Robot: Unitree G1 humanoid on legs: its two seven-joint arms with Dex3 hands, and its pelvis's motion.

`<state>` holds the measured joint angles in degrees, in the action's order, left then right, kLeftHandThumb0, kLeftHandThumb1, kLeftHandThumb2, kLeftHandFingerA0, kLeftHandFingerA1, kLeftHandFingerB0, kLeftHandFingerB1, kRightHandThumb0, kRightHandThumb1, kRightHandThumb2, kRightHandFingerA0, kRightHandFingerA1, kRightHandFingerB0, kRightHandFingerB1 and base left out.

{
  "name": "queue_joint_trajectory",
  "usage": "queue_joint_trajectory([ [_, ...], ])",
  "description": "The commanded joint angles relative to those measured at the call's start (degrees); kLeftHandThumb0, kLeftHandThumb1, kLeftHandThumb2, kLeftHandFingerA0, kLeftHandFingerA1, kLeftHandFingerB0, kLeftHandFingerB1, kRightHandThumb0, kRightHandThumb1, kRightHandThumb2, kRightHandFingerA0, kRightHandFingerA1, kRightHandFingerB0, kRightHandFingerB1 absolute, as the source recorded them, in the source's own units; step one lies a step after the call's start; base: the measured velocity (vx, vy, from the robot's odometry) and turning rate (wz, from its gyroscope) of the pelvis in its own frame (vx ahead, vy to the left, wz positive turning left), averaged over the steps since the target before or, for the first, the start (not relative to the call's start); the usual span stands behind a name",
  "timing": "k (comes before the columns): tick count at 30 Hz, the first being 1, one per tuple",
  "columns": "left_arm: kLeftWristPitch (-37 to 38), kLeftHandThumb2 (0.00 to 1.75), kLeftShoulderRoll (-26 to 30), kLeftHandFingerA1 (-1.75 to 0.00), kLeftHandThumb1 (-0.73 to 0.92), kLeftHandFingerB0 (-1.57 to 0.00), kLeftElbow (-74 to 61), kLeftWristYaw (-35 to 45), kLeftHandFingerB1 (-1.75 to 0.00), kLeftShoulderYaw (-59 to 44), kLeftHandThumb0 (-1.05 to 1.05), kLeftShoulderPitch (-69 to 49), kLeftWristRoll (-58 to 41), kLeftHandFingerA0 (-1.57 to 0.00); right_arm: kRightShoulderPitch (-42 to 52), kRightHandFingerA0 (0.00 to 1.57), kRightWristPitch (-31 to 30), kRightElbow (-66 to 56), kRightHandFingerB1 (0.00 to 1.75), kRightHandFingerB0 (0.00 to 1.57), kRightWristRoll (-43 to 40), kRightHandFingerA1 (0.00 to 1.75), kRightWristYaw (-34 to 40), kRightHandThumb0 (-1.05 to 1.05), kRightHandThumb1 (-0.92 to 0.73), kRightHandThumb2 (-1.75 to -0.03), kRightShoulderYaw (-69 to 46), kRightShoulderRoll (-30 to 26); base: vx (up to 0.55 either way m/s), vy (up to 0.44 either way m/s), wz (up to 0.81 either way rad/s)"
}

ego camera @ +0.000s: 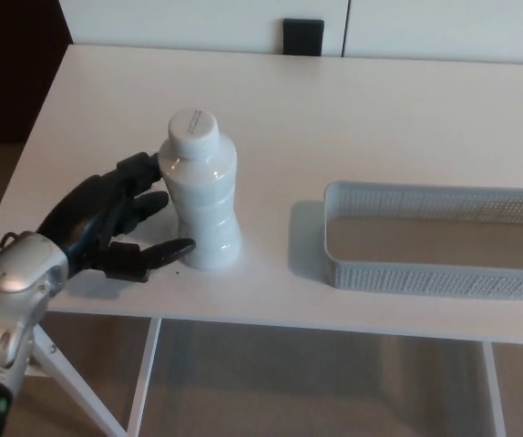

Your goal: The robot walk up to a desk on which a bottle is kept on the left hand side and a container is kept on the right hand side. The robot uses its left hand to pick up the bottle and places it in the container.

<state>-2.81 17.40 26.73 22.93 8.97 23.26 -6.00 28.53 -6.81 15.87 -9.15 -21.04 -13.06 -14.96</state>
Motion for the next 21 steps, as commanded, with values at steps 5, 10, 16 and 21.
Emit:
queue_joint_trajectory([
  [5,0.66,0.79,-4.71,-0.21,0.41,0.00,5.54,-1.46,-0.11,0.19,-0.64,4.60,3.10,0.00,1.89,0.38,-2.58,-5.15,0.74,0.21,-0.20,0.86,1.28,0.22,-0.92,-1.61,0.32,0.61,0.00,0.000,0.00],
  [10,-0.90,0.79,-6.59,-0.24,0.41,0.00,7.63,-2.70,-0.11,0.19,-0.65,6.89,3.96,0.00,0.22,0.31,-2.44,-2.38,0.74,0.18,-0.90,0.83,0.96,0.17,-0.92,-1.61,0.01,0.85,0.00,0.000,0.00],
  [16,2.49,0.84,-12.38,-0.49,0.50,-0.03,11.19,-8.16,-0.22,2.56,-0.70,11.14,8.14,-0.29,-1.73,0.39,-1.38,0.01,0.76,0.30,-0.68,0.83,2.37,0.13,-0.85,-1.53,-0.87,1.36,0.00,0.000,0.00],
  [21,1.71,0.65,-15.49,-1.14,0.85,-0.89,9.39,-16.04,-0.56,4.75,-0.13,12.04,12.95,-1.16,-2.02,0.36,-1.94,-1.72,0.76,0.25,-0.86,0.84,2.51,0.15,-0.92,-1.60,-0.74,1.70,0.00,0.000,0.00],
])
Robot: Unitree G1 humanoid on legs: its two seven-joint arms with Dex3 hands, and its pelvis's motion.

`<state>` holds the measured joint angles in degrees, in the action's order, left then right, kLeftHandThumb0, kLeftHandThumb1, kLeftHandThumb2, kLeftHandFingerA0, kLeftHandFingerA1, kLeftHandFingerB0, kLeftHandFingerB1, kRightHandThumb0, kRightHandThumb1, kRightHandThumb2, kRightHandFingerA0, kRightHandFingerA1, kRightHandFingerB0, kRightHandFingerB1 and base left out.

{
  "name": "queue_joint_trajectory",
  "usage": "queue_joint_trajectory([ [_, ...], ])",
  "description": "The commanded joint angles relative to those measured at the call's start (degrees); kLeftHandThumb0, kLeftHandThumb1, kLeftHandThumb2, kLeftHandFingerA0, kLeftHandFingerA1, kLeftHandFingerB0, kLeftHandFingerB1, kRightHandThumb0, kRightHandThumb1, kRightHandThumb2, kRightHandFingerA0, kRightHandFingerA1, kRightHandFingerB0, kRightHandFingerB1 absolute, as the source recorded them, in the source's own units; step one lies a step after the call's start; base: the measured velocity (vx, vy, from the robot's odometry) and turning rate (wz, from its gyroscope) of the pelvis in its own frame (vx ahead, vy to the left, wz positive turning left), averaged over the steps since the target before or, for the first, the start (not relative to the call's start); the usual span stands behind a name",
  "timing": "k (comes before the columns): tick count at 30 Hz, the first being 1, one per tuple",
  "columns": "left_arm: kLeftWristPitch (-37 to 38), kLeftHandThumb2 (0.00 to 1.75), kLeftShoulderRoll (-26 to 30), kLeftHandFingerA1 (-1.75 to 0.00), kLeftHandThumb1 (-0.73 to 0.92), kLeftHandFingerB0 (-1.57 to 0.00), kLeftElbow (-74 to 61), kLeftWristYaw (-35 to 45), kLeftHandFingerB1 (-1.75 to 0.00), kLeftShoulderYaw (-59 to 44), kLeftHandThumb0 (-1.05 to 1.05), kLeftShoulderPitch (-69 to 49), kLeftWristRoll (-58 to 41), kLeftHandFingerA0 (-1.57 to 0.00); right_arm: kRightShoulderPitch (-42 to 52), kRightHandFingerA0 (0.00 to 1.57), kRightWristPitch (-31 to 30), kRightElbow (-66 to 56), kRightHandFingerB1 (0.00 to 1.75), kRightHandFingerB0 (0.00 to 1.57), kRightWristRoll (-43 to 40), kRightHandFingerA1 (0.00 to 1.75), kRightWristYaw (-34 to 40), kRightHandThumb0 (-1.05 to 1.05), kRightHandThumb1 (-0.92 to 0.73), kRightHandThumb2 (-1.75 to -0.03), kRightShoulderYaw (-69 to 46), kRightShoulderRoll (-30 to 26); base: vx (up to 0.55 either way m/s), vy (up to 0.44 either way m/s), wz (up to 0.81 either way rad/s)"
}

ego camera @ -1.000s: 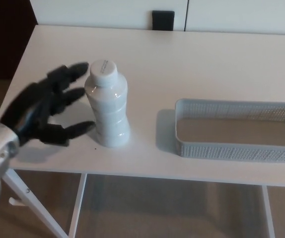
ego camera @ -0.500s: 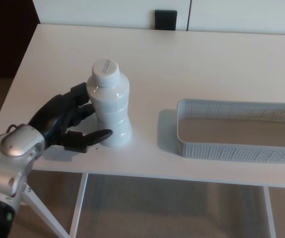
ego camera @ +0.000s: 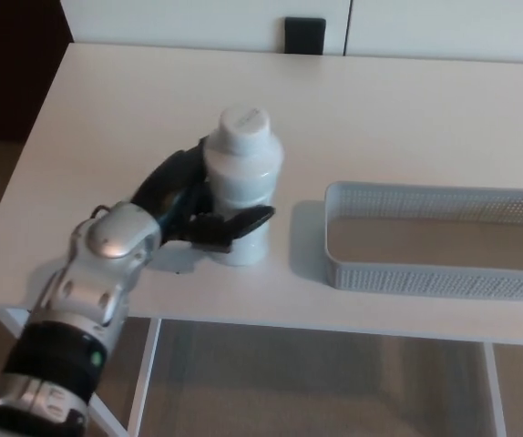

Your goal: The robot walk up to a desk on which a bottle is kept on the left hand side and a container is kept on the right hand side. The robot uses its left hand to pick up the bottle and places it in the container.

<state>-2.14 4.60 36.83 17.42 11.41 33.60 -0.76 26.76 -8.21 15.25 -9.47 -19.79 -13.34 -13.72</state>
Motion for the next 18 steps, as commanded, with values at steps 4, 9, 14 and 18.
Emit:
queue_joint_trajectory([
  [4,1.56,0.75,-4.32,-0.90,0.79,-0.92,-2.13,-13.15,-0.96,3.13,-0.09,1.34,9.17,-1.11,0.03,0.32,-2.50,-3.51,0.75,0.25,-0.82,0.81,2.27,0.15,-0.92,-1.58,-0.71,0.79,0.00,0.000,0.00],
  [9,2.08,0.66,-3.90,-1.13,0.89,-0.67,-2.58,-14.98,-1.12,2.44,-0.20,1.42,10.34,-1.04,-0.89,0.31,-3.07,-1.53,0.71,0.19,-1.03,0.79,2.36,0.14,-0.92,-1.56,-1.32,0.65,0.00,0.000,0.00],
  [14,4.87,0.64,-4.05,-0.97,0.84,-0.82,-5.80,-15.20,-0.87,0.13,-0.25,3.13,8.86,-1.15,-0.96,0.40,-3.10,-2.68,0.80,0.29,-0.52,0.88,2.11,0.17,-0.92,-1.61,-0.70,0.54,0.00,0.000,0.00],
  [18,1.40,0.64,-6.00,-1.05,0.86,-0.76,-12.07,-15.41,-1.06,0.00,-0.29,4.89,9.01,-1.05,-0.59,0.38,-3.94,-4.83,0.78,0.29,0.08,0.86,2.39,0.21,-0.92,-1.61,0.25,0.65,0.00,0.000,0.00],
])
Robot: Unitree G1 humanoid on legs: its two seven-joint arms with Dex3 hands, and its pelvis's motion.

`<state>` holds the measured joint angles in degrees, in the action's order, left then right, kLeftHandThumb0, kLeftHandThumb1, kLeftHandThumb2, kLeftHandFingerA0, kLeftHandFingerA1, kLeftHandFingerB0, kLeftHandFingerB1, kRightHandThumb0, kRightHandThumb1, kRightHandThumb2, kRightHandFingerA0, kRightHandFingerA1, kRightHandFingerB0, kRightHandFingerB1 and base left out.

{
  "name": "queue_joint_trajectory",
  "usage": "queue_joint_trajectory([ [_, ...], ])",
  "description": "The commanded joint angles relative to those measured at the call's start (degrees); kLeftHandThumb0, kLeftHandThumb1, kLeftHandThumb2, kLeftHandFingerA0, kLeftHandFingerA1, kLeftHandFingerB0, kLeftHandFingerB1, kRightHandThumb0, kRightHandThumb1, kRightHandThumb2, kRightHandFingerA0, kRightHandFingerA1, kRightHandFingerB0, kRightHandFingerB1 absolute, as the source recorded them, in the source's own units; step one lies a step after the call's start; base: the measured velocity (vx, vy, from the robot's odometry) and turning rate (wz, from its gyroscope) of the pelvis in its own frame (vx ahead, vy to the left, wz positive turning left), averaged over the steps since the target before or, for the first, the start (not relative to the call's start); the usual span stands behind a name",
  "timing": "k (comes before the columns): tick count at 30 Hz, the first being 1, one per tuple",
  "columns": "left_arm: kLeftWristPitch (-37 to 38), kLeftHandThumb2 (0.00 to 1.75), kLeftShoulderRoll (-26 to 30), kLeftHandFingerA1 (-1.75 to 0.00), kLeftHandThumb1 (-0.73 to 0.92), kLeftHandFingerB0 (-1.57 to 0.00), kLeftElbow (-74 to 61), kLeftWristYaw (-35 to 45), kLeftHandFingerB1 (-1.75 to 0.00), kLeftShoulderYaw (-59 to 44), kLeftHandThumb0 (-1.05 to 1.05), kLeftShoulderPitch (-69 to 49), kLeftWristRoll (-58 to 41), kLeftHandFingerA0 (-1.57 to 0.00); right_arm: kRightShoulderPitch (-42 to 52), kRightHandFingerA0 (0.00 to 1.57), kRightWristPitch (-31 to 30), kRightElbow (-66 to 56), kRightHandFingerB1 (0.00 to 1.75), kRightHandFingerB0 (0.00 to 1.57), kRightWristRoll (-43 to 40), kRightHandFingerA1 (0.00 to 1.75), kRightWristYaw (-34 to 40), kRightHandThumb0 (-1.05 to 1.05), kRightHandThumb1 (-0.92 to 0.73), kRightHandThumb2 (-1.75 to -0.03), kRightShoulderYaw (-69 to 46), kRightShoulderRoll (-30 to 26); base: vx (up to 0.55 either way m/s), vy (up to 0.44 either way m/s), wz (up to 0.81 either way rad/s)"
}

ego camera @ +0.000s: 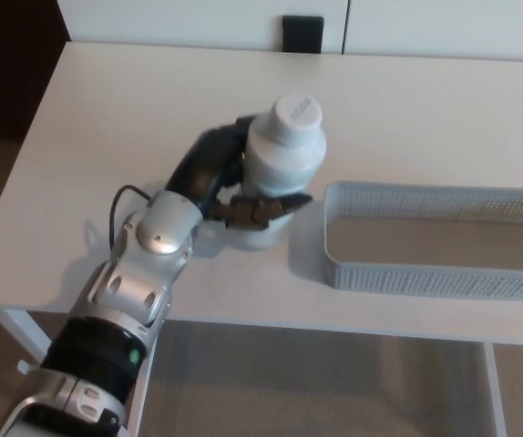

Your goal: The robot walk up to a desk on which a bottle is kept on the left hand side and a container is kept on the right hand side. The robot uses its left hand to pick up the bottle and places it in the container.

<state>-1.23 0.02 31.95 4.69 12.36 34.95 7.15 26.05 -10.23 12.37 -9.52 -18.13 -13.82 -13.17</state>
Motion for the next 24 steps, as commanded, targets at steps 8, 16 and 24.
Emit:
queue_joint_trajectory([
  [8,-4.65,0.64,-8.35,-0.89,0.82,-0.81,-13.69,-4.20,-0.98,2.22,-0.19,10.37,3.75,-1.10,-1.44,0.32,0.64,2.09,0.79,0.23,1.03,0.89,0.02,0.33,-0.62,-1.75,1.92,-0.33,0.00,0.000,0.00],
  [16,-5.22,0.77,-16.37,-1.15,0.74,-0.83,-6.74,-6.33,-0.98,5.82,-0.14,16.34,5.36,-1.09,-1.85,0.33,0.11,2.67,0.77,0.27,1.14,0.81,1.32,0.17,-0.92,-1.59,2.07,-0.19,0.00,0.000,0.00],
  [24,-5.66,0.81,-18.94,-0.96,0.70,-0.82,-2.40,-6.87,-1.04,10.67,-0.11,15.82,7.31,-1.15,-2.82,0.33,0.32,4.00,0.74,0.29,2.56,0.77,3.07,0.15,-0.92,-1.53,2.59,-0.04,0.00,0.000,0.00],
])
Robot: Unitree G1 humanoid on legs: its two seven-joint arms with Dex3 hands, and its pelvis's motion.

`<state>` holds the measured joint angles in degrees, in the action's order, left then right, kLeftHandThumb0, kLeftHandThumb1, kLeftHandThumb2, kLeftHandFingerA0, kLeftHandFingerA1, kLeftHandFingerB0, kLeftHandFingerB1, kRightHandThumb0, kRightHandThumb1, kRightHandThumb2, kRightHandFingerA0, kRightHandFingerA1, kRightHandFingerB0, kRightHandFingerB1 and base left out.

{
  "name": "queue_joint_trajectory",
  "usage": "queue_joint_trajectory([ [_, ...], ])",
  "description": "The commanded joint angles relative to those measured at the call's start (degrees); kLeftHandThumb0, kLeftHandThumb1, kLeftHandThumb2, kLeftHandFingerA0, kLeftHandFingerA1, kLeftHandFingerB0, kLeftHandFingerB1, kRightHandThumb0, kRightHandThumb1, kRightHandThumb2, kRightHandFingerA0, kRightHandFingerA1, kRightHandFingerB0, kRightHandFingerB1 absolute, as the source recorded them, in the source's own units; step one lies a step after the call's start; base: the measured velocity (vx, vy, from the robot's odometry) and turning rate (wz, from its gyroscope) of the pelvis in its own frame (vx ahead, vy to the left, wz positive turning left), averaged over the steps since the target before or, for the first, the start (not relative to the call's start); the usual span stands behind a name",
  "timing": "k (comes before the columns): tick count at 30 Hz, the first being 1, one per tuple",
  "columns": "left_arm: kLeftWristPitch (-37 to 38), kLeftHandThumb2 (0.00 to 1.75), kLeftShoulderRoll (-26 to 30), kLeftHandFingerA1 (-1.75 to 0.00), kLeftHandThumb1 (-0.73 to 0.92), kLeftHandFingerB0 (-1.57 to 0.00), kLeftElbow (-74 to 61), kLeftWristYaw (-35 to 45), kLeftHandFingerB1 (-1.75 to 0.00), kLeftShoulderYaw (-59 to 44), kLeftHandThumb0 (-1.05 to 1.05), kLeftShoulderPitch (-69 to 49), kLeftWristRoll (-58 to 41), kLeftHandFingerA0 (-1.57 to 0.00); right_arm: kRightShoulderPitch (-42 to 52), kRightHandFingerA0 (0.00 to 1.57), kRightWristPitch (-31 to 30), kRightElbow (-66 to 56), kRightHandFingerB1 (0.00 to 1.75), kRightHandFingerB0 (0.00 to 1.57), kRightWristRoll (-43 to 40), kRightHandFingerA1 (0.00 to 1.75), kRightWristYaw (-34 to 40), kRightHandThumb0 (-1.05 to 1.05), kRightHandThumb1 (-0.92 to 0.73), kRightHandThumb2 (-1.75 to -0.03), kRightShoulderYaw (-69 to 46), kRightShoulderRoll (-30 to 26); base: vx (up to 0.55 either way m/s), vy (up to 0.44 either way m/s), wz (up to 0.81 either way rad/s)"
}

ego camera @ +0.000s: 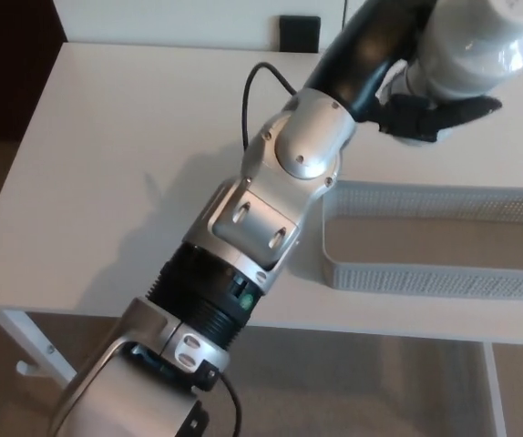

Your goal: The robot walk up to a desk on which a bottle is kept on the left hand side and a container is kept on the right hand side. The robot uses its left hand to pick up the bottle and places it in the container.

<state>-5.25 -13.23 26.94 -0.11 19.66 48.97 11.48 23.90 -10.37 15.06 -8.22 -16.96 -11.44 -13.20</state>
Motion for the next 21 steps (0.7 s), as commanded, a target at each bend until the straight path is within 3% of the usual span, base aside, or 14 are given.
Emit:
queue_joint_trajectory([
  [1,-1.43,0.81,-5.56,-0.96,0.70,-0.82,2.97,-2.08,-1.04,3.97,-0.11,1.43,3.26,-1.15,-0.68,0.33,0.37,1.31,0.74,0.29,1.41,0.77,2.01,0.15,-0.92,-1.53,0.31,-0.02,0.00,0.000,0.00],
  [4,-1.01,0.82,-5.13,-1.07,0.71,-0.81,4.53,-1.77,-1.05,5.11,-0.10,-0.27,3.00,-1.11,-0.42,0.29,0.11,1.02,0.74,0.26,0.77,0.76,1.94,0.11,-0.92,-1.55,-0.14,0.22,0.00,0.000,0.00],
  [11,-0.70,0.88,-2.87,-1.06,0.67,-0.82,5.35,-1.51,-1.07,5.54,-0.09,-3.97,2.52,-1.11,-1.58,0.30,-0.48,1.76,0.74,0.27,0.65,0.77,1.76,0.14,-0.92,-1.54,-0.26,0.18,0.00,0.000,0.00],
  [15,-1.00,0.87,-1.89,-1.06,0.68,-0.81,4.56,-1.28,-1.07,5.79,-0.11,-5.00,2.99,-1.11,-1.93,0.30,1.70,3.35,0.74,0.26,1.19,0.77,1.18,0.13,-0.92,-1.56,0.00,-0.11,0.00,0.000,0.00],
  [21,-1.02,0.81,-1.32,-1.02,0.71,-0.82,1.84,0.09,-1.03,6.61,-0.14,-5.89,3.33,-1.10,-3.39,0.27,0.18,3.65,0.74,0.24,-0.03,0.77,0.48,0.10,-0.92,-1.57,-0.35,0.17,0.00,0.000,0.00],
])
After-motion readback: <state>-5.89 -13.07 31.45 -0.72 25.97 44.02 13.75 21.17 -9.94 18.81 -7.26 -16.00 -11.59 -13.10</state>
